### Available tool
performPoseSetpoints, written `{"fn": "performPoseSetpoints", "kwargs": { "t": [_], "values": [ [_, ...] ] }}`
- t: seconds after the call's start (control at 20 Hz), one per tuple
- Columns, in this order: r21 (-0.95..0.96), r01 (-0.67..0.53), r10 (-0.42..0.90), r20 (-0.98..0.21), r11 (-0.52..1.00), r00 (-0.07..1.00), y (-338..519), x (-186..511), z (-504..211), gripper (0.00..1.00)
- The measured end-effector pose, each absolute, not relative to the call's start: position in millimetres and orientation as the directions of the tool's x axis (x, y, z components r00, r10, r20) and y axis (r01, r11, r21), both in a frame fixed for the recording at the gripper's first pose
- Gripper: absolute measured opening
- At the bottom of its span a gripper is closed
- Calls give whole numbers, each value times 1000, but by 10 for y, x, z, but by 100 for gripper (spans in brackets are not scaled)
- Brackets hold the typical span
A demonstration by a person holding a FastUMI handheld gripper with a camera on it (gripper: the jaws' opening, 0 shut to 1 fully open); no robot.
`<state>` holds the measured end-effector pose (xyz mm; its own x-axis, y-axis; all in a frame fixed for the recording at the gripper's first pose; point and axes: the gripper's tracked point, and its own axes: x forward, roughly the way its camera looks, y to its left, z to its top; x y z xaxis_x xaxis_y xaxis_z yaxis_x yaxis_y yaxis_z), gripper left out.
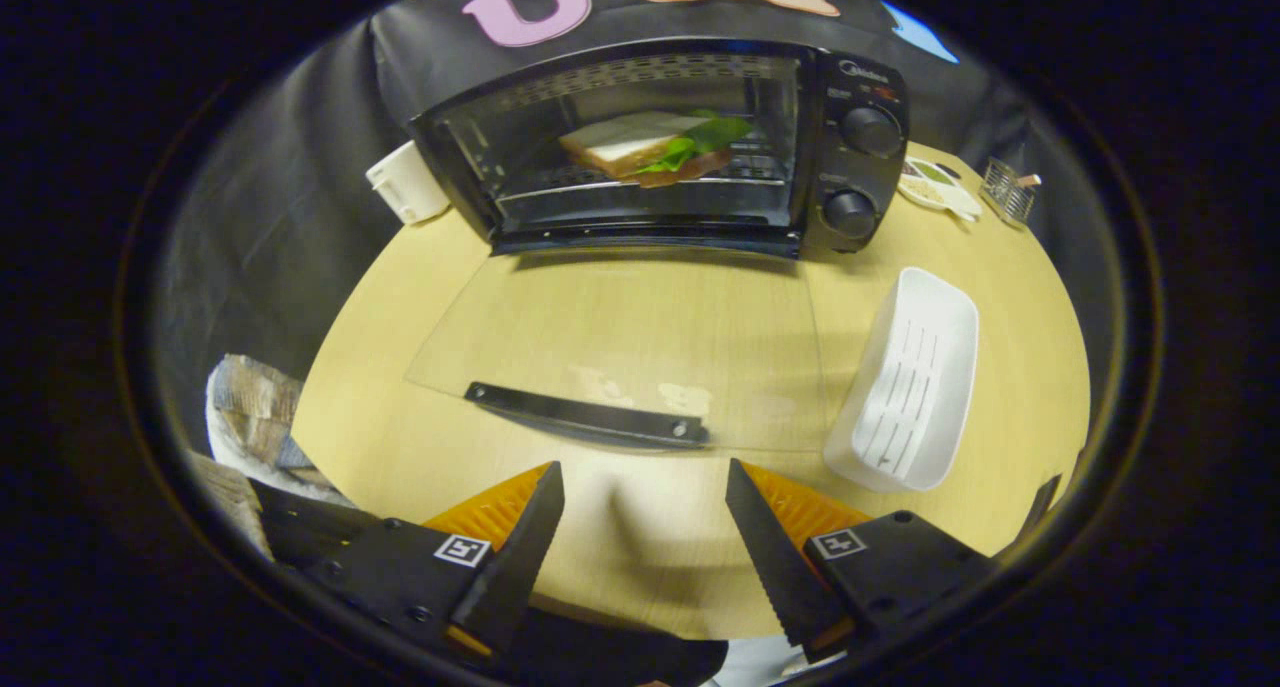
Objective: Open the toaster oven, put the food inside, and close the toaster oven door.
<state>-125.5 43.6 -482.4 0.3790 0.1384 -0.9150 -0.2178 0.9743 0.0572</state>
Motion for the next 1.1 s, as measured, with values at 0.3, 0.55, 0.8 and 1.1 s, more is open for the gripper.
{"fn": "performPoseSetpoints", "kwargs": {
  "t": [0.3,0.55,0.8,1.1],
  "values": [
    [108,-196,177,-907,975,383,504,-1144,-4630,100],
    [182,-133,224,-851,974,476,680,-800,-4206,100],
    [203,-148,251,-802,968,542,806,-555,-3927,100],
    [212,-127,246,-779,969,577,827,-444,-3844,100]
  ]
}}
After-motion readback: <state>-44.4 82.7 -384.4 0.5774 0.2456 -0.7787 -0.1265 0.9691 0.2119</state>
